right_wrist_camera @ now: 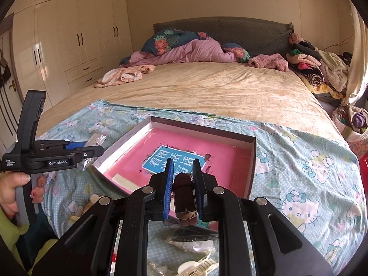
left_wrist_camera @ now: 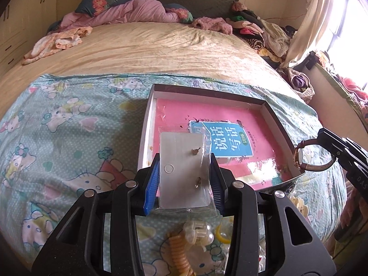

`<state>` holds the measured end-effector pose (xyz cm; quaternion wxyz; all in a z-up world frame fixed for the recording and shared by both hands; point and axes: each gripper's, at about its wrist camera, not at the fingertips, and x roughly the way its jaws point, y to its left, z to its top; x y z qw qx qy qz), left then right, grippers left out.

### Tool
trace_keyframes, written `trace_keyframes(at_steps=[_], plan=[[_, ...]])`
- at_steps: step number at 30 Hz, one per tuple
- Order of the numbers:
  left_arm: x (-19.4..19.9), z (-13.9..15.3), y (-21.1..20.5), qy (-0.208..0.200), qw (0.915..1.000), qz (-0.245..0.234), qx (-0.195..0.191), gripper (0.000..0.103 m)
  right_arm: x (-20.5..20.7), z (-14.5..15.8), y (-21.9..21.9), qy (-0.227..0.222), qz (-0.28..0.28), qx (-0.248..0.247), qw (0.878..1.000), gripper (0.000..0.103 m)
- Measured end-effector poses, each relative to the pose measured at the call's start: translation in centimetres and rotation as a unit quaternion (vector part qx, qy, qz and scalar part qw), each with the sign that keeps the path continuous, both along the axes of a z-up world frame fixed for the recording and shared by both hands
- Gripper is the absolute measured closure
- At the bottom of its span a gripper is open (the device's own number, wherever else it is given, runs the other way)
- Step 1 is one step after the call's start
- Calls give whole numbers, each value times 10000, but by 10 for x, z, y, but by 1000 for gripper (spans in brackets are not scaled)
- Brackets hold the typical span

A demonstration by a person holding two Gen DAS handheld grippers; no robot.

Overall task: Organize jewelry
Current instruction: 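Carry watch in right tool into pink box while left tool carries card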

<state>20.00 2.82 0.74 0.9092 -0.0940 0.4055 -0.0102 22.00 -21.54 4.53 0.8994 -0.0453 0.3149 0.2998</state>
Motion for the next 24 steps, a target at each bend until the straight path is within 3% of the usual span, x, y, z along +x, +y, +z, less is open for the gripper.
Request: trace_keyframes(at_steps=[24], plan=[[42, -52, -15, 354, 9989, -93, 283, 71, 46, -39, 13, 399, -128, 64, 9991, 87]])
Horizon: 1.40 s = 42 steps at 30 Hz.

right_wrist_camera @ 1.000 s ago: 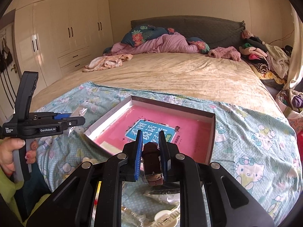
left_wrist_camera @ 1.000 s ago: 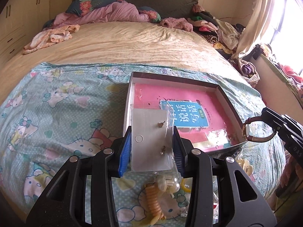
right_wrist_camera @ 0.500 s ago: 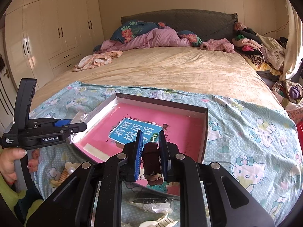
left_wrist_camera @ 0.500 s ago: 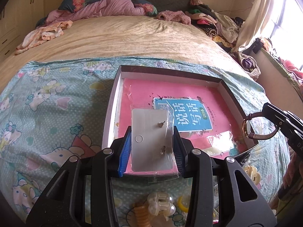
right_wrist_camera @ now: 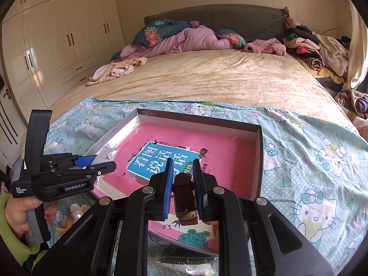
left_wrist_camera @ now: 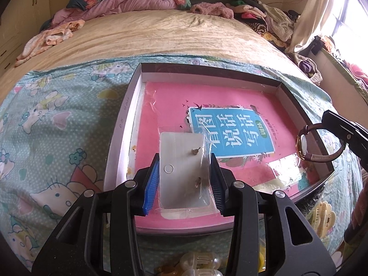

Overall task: Organize jewelry
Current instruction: 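Carry watch in right tool into pink box while left tool carries card, then open right tool over box while left tool releases the card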

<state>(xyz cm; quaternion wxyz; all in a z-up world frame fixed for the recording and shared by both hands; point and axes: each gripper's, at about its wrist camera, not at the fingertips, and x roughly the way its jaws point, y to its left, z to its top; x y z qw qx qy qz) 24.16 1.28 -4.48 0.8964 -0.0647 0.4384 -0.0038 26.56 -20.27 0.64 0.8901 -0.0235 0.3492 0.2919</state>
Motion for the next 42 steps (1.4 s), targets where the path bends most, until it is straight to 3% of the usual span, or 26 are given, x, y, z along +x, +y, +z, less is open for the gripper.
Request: trace_keyframes(at_steps=[20, 24, 26, 31, 41, 42], plan=[[7, -7, 2, 32, 9999, 11, 120, 68, 15, -24, 6, 341, 10, 119, 9993, 84], [7, -7, 3, 42, 9999, -4, 118, 68, 12, -22, 0, 330, -98, 188, 9992, 64], [6, -8, 3, 51, 9999, -7, 105, 67, 10, -21, -4, 333, -119, 219, 9991, 63], [5, -7, 2, 79, 9999, -32, 83, 60, 2, -16, -13, 323, -240, 295, 9988, 49], [-6, 8, 2, -48, 10000, 20, 82, 43, -9, -9, -27, 305, -377, 331, 9983, 42], [-7, 10, 2, -70, 9999, 17, 80, 42, -11, -8, -27, 295, -382, 326, 9983, 36]])
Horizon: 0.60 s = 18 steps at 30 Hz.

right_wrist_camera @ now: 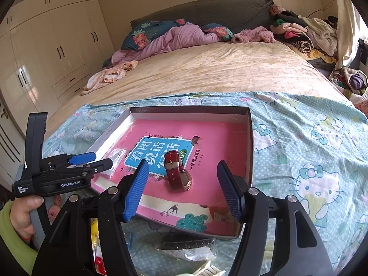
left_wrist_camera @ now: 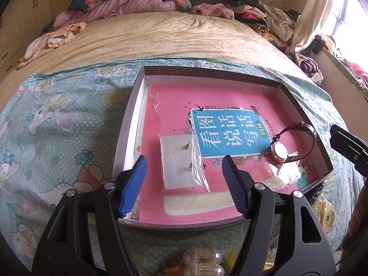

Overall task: Organize jewelry
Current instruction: 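Open right tool over box while left tool releases the card, then withdraw both tools from the box back toward the remaining jewelry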

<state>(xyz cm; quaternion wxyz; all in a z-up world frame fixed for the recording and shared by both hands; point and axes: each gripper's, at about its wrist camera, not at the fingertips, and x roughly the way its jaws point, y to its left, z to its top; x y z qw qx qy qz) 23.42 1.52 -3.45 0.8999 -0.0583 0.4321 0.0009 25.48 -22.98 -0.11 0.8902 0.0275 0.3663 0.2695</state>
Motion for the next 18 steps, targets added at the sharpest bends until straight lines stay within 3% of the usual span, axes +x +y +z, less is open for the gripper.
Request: trace_keyframes(at_steps=[1, 9, 11, 18], plan=[[-1, 2, 0, -16, 10000, 4, 7, 39, -2, 2, 0, -26, -21, -10, 10000, 31], [-14, 18, -1, -164, 9998, 82, -47, 25, -16, 17, -1, -178, -12, 39, 9998, 31], [-18, 22, -1, -201, 9997, 105, -49, 17, -19, 22, -1, -210, -1, 43, 9998, 31], [-33, 40, 0, -382, 9991, 165, -87, 13, -34, 38, -4, -365, 9, 61, 9993, 31]])
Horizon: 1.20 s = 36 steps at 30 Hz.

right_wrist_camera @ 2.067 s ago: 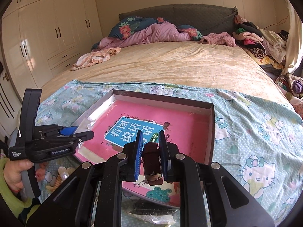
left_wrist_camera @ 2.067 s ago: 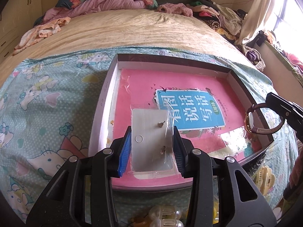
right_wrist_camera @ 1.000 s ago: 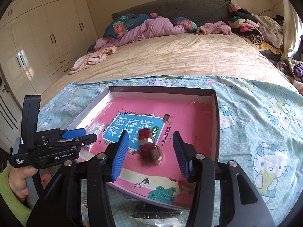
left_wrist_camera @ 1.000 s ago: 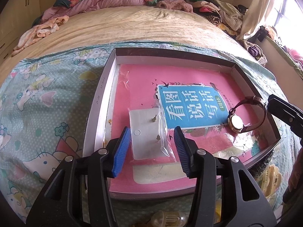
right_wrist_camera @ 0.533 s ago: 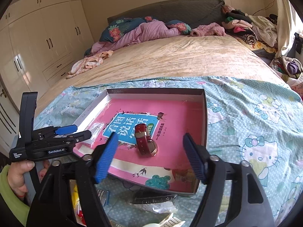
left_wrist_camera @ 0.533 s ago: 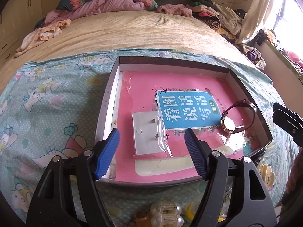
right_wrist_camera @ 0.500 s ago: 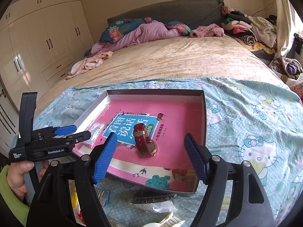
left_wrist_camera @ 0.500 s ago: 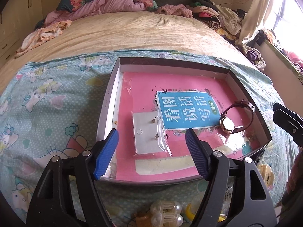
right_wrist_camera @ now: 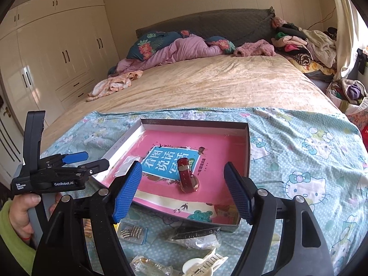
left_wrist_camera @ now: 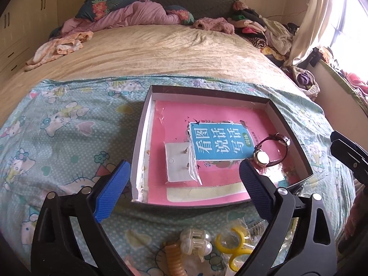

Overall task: Organize jewelry
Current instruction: 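Withdraw both tools from the box back toward the remaining jewelry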

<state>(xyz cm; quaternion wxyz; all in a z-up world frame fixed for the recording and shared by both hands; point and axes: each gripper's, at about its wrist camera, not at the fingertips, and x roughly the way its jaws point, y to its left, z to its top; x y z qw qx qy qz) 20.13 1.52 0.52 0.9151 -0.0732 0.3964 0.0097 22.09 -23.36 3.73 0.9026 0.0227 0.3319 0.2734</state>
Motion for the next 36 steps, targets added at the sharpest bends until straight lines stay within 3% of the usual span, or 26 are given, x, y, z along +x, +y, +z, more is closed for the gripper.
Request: trace_keyframes(at_steps=[3, 4, 5, 6, 36], plan=[[-6, 7, 0, -78, 10000, 5, 18, 13, -6, 7, -1, -70, -1, 2, 10000, 29], [-8, 8, 0, -96, 9999, 16, 26, 13, -8, 9, -1, -104, -22, -15, 9999, 24], [-10, 10, -1, -108, 9999, 27, 31, 13, -10, 11, -1, -154, -73, -33, 9998, 14], [-12, 12, 0, -133, 9999, 31, 29, 13, -13, 14, -2, -232, -114, -25, 9997, 12], [-83, 48, 1, -543, 9983, 81, 203, 13, -81, 70, -10, -922, 82, 4, 9957, 7]])
